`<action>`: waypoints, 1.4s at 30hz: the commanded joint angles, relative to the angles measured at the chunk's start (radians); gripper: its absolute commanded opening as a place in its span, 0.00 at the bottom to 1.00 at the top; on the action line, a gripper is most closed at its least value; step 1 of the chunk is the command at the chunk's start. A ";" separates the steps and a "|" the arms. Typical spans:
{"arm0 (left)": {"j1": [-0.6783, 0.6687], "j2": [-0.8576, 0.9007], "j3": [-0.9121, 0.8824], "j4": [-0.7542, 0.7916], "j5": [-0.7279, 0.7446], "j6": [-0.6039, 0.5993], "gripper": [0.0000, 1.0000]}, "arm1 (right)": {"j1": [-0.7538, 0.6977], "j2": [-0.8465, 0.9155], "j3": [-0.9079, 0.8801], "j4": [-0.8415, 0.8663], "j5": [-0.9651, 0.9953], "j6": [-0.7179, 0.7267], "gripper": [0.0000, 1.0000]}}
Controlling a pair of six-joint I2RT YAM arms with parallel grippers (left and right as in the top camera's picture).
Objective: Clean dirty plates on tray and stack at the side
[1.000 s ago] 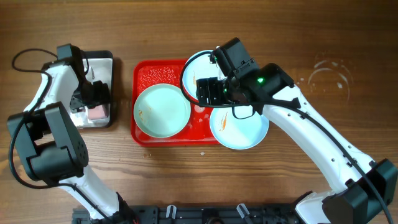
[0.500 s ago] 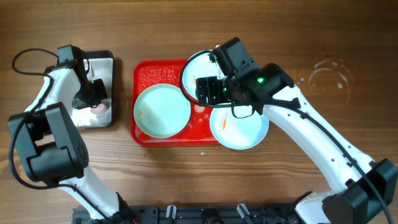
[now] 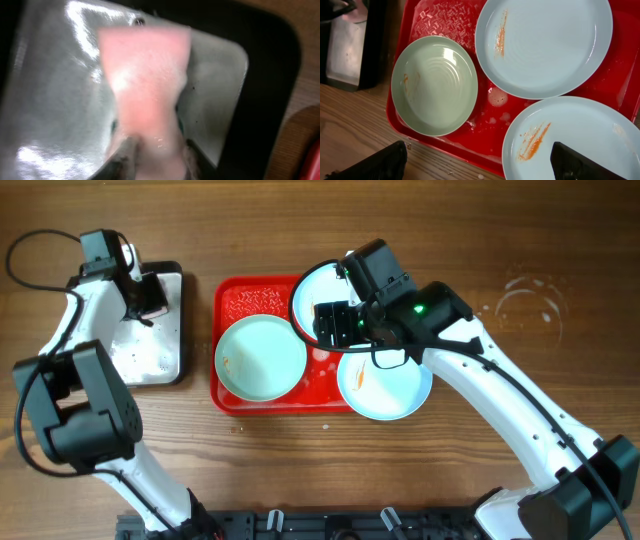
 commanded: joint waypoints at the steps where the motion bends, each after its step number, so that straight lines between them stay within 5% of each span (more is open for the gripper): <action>1: -0.003 0.031 0.016 0.016 0.026 -0.056 0.57 | 0.001 -0.018 0.027 0.011 0.017 0.010 0.93; 3: -0.003 0.015 0.042 0.019 0.026 -0.093 0.70 | 0.001 -0.018 0.026 0.018 0.016 0.011 0.93; 9: -0.002 -0.079 0.058 -0.013 0.018 -0.133 0.73 | 0.001 -0.018 0.026 0.017 0.017 0.010 0.93; 11: -0.002 -0.089 0.057 0.020 0.005 -0.131 0.81 | 0.001 -0.018 0.026 0.017 0.017 0.003 0.93; 16: -0.001 -0.022 0.057 0.088 -0.049 0.006 0.89 | 0.001 -0.016 0.025 0.018 0.017 0.003 0.93; 21: -0.001 0.071 0.057 0.103 -0.045 0.003 0.79 | 0.002 0.014 0.025 0.017 0.016 0.003 0.92; 28: -0.003 0.119 0.057 0.114 -0.027 0.003 0.53 | 0.001 0.016 0.025 0.020 0.016 0.003 0.91; 30: -0.003 0.124 0.057 0.113 -0.027 0.003 0.22 | 0.001 0.016 0.025 0.021 0.016 0.003 0.91; 32: -0.003 0.124 0.057 0.114 -0.027 0.003 0.04 | 0.001 0.016 0.025 0.021 0.016 0.003 0.89; 42: -0.001 -0.015 0.058 -0.092 0.042 -0.040 0.04 | 0.001 0.060 0.025 0.014 -0.032 0.028 0.81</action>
